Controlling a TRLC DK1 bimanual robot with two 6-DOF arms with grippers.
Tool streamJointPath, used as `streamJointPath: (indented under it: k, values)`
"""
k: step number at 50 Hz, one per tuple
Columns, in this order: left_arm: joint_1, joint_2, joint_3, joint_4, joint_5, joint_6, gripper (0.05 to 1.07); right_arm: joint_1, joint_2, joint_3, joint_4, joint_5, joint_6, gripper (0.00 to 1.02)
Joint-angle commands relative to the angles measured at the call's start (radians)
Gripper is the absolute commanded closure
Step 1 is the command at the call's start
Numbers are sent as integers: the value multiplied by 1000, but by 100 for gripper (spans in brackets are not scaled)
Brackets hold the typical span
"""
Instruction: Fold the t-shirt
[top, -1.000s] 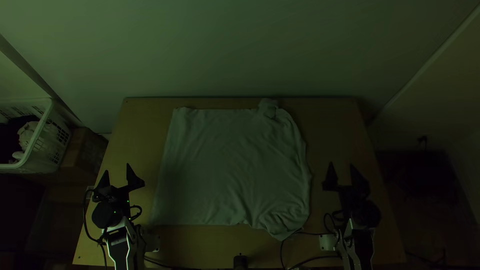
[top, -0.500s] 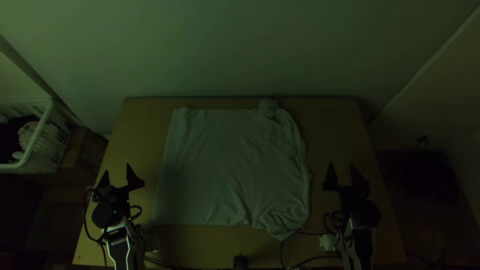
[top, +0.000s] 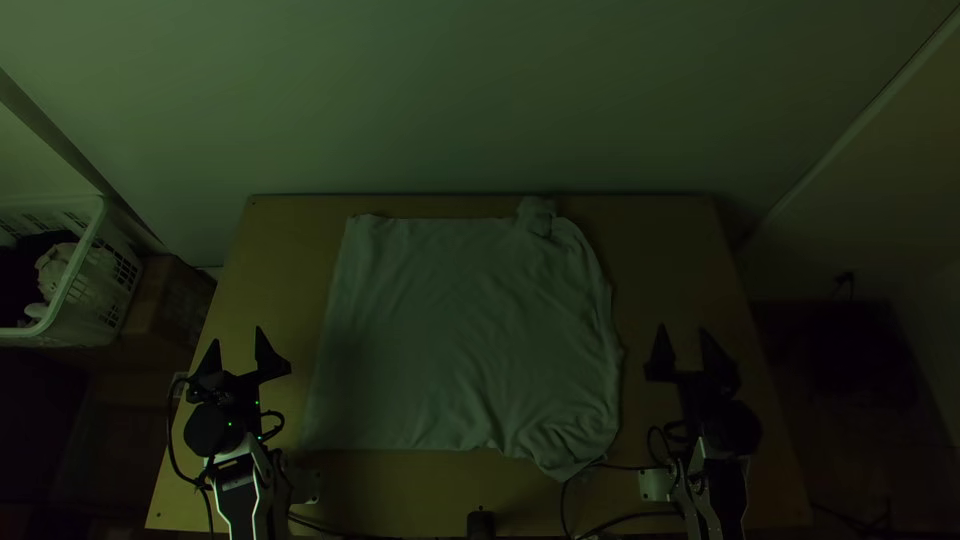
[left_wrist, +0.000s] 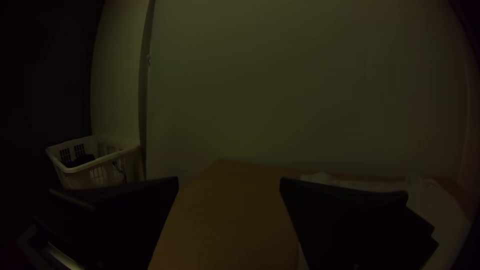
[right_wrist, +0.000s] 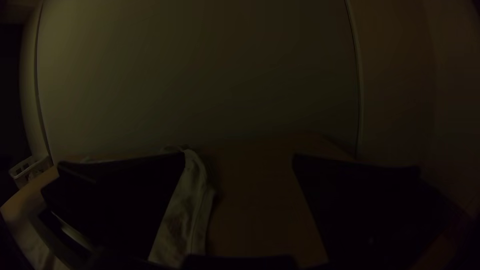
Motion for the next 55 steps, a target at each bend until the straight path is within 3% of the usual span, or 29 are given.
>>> streamJointPath:
  k: [1, 17, 27, 39, 55]
  values:
    - [-13, -4, -45, -19, 12, 34, 10, 4, -5, -11, -19, 11, 8, 4]
    - [-52, -1, 30, 3, 8, 23, 10, -3, 15, 72, 10, 11, 1, 4]
    - [-72, 32, 101, 59, 6, 15, 10, 0, 197, 234, 73, 5, -18, 4]
    - [-101, 329, 337, 82, 5, 5, 10, 17, 409, 392, 179, -1, -58, 4]
    - [-191, 704, 633, 98, -24, 5, 10, 20, 789, 702, 180, -26, -67, 4]
